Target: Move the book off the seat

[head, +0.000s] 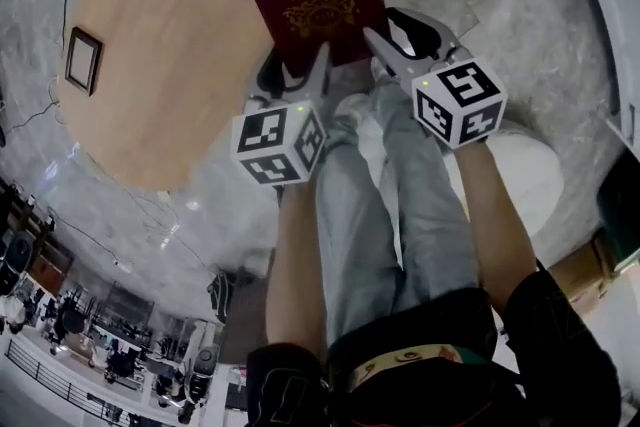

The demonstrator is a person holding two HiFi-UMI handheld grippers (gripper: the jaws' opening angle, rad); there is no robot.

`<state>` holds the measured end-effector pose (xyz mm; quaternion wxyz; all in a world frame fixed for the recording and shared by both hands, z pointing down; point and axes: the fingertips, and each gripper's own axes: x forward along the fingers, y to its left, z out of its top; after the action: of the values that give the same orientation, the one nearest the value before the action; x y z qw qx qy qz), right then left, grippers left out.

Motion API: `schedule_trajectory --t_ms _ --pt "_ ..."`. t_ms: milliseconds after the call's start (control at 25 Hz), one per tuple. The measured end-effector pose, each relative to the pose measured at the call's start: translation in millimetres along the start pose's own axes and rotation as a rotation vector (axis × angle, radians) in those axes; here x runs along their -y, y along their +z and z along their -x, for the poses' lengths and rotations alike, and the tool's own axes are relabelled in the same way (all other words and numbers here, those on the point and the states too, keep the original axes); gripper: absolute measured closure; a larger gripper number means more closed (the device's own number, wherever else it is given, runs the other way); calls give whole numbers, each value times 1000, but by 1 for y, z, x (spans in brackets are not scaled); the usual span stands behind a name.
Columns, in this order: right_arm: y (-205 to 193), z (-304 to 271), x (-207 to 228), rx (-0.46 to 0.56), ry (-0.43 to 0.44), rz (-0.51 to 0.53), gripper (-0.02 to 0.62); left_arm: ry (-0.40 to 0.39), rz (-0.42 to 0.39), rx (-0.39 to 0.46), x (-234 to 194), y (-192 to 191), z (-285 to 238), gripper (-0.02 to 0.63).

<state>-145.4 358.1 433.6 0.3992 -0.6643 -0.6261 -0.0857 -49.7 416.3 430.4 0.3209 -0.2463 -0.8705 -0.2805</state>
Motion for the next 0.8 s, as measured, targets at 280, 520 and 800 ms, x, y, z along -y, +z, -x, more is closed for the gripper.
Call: schedule_trajectory --t_ms 280,520,800 --pt "6 -33 -23 -95 160 114 423 149 137 52 -30 -9 18 325" --pt "12 -70 -68 -121 242 157 423 223 170 69 -78 -8 46 325" --pt "14 -96 -102 -171 325 255 423 303 214 99 -110 -11 68 325"
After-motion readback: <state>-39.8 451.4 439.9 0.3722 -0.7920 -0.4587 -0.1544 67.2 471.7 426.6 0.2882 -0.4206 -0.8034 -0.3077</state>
